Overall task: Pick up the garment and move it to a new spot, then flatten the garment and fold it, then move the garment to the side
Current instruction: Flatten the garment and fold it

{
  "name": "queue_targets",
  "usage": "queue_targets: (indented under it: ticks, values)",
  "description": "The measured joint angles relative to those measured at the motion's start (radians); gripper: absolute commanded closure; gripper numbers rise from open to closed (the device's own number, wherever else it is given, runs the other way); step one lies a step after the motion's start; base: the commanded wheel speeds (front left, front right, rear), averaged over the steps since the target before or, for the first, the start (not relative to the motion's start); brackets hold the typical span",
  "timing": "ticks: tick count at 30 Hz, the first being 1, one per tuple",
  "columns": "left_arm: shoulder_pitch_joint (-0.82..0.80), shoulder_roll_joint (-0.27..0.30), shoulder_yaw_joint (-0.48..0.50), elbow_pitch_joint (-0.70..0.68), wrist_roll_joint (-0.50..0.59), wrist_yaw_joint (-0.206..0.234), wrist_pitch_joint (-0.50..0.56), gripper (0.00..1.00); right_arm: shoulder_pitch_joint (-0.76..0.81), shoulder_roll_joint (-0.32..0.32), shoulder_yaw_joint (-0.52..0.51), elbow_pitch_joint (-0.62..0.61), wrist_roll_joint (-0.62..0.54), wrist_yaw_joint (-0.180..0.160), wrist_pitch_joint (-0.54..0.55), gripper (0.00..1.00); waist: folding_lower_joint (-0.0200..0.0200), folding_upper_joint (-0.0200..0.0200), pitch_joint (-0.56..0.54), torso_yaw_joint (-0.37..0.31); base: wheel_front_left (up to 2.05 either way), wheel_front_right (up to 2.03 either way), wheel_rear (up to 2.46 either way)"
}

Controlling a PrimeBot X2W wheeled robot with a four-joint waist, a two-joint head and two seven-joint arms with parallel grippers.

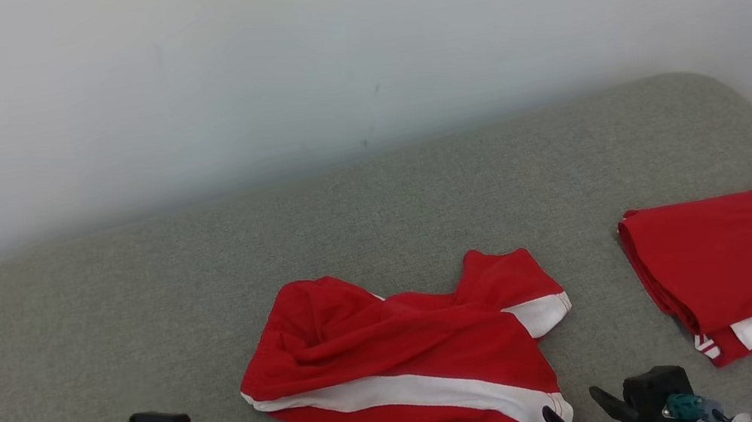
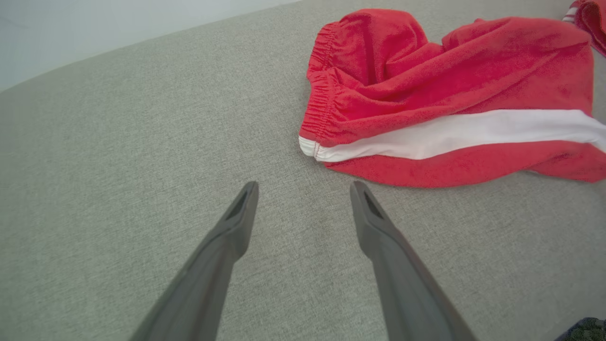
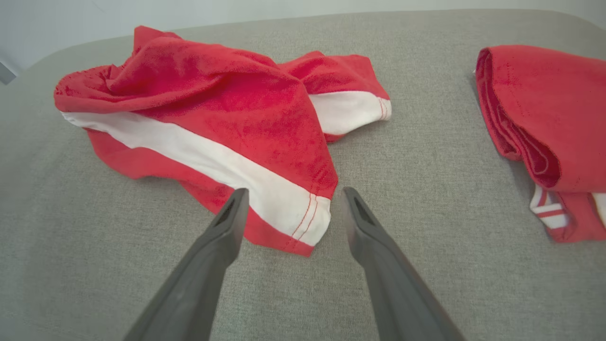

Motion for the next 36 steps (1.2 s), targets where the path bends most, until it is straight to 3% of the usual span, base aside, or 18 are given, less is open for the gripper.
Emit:
queue_targets:
  ticks: [5,12,23,36]
  values:
    - [-0.08,-0.013,-0.058,0.065,0.029,-0.016,0.049,0.0,0.0,-0.001,0.027,0.009,-0.019,0.0,0.047,0.0,0.0,0.0,0.029,-0.019,0.0,0.0,0.0]
    - [-0.173,-0.077,-0.096,0.132,0.031,-0.021,0.079,0.0,0.0,0.0,0.004,0.019,-0.019,0.0,0.065,0.0,0.0001,0.0,0.089,-0.034,0.0,0.0,0.0]
    - [-0.319,-0.097,-0.087,0.249,0.039,-0.025,0.092,0.0,-0.103,0.037,0.001,0.083,-0.005,0.0,0.083,0.0,0.0001,0.0,0.173,-0.027,0.0,0.0,0.0]
    - [-0.342,-0.116,-0.088,0.309,0.041,-0.025,0.07,0.0,-0.124,0.052,0.016,0.133,0.033,0.006,0.081,0.0,0.0,0.0,0.188,0.015,0.0,0.0,0.0]
